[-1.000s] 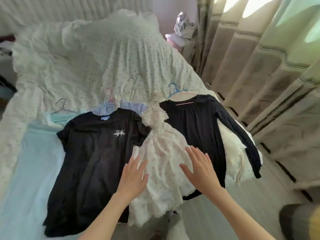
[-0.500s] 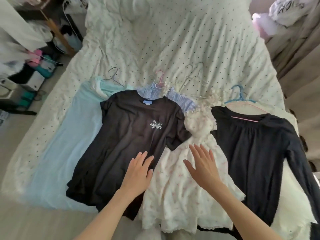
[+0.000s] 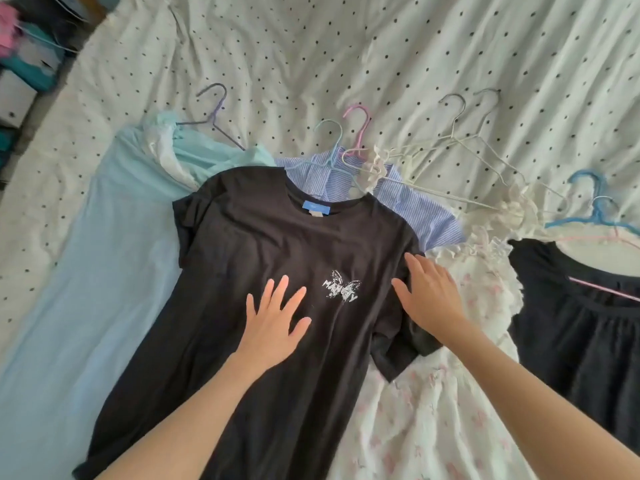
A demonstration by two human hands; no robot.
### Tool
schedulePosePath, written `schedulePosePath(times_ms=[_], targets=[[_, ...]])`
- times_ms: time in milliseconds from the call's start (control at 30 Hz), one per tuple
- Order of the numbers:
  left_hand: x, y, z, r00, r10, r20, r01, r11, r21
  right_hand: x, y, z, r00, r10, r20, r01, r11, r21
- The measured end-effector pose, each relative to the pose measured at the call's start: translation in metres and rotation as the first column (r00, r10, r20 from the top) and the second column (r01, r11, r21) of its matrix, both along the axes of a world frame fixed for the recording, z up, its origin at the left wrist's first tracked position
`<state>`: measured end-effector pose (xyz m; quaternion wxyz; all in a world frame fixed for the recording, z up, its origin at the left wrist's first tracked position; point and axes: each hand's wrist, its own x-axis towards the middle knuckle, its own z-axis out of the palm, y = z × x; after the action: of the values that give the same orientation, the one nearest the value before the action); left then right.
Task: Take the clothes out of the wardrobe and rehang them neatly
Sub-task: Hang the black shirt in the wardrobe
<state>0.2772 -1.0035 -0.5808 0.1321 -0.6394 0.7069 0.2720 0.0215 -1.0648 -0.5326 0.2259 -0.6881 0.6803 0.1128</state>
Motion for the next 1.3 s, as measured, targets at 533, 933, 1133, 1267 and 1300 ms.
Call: schedulePosePath(times_ms=[533,933,1133,1267,1300], targets=[[0.033,-0.036,-0.036,0.999,0.052,-0.009,-0.048,0.961,0.272,0.057,-0.121,-0.039,0.893,-0.415,0.173,0.407,0.910,0.084],[0.018,-0.114,0.108,0.988,-0.002,-0.156,-0.078,0.860,-0.505,0.002,-0.049,0.091,0.582,-0.638,0.504,0.725,0.688,0.033],[-0.043,-0.110,0.205,0.965,-0.126,-0.231,-0.059,0.753,-0.655,-0.064,0.049,0.188,0.544,-0.566,0.620,0.784,0.606,-0.136],[-0.099,-0.071,0.264,0.891,-0.369,-0.264,0.049,0.656,-0.753,-0.111,0.156,0.235,0.402,-0.539,0.740,0.886,0.432,-0.167],[-0.114,-0.056,0.276,0.867,-0.433,-0.248,0.082,0.614,-0.785,-0.121,0.183,0.246,0.382,-0.543,0.748,0.903,0.391,-0.178]])
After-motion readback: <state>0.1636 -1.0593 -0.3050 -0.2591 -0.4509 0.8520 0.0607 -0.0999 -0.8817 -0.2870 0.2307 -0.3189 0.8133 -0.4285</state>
